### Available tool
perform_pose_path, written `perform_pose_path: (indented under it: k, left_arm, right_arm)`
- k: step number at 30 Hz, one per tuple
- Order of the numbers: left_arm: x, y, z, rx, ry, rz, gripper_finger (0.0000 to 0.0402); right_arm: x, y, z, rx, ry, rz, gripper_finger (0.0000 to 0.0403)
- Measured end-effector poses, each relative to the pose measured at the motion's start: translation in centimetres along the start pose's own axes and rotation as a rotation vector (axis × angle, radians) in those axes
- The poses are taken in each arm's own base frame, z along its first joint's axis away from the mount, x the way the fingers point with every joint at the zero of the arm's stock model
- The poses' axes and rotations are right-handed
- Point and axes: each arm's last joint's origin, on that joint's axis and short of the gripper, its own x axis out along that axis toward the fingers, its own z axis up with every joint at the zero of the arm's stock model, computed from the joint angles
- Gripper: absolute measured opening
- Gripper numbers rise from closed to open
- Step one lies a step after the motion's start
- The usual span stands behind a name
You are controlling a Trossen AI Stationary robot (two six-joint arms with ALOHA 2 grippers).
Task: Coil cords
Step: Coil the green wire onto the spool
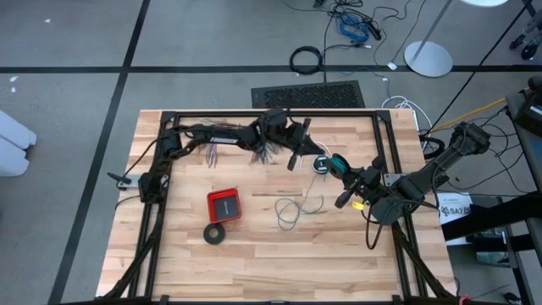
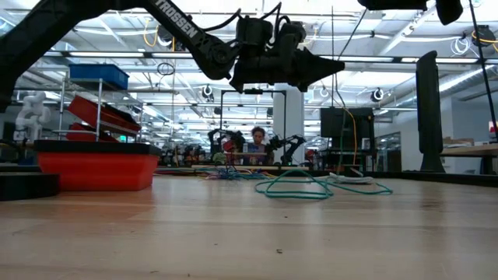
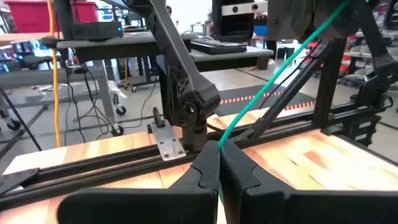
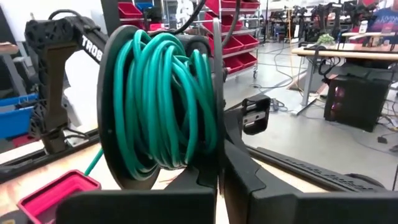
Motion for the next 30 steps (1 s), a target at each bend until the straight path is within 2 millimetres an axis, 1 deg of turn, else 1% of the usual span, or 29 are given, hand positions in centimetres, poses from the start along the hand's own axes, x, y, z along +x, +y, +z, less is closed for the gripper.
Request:
perform_pose_path:
  k: [6, 11, 14, 19, 24, 30]
  left_arm:
    - [-0.2, 0.1, -0.1, -0.034, 0.005, -0.019, 0.0000]
    - [-0.2, 0.2, -0.2, -0.060, 0.008, -0.026, 0.0000]
    - [-0.3, 0.2, -0.1, -0.068, 0.005, -0.049, 0.0000]
    - [-0.6, 0.5, -0.2, -0.107, 0.008, -0.066, 0.0000]
    - [-1.1, 1.0, -0.3, -0.167, 0.010, -0.074, 0.0000]
    - [-1.1, 0.9, -0.2, -0.196, 0.010, -0.085, 0.0000]
  right_arm:
    - [0.1, 0.0, -0.1, -0.103, 0.015, 0.015, 0.0000]
    - [0.7, -0.5, -0.8, -0.200, 0.066, 0.029, 0.0000]
    - [1.3, -1.2, -1.5, -0.239, 0.129, 0.031, 0.0000]
    - [2.0, -2.5, -2.4, -0.287, 0.209, -0.017, 0.0000]
    - [2.4, -3.6, -2.9, -0.338, 0.263, -0.065, 0.0000]
    - [3.1, -4.6, -3.2, -0.393, 0.325, -0.119, 0.0000]
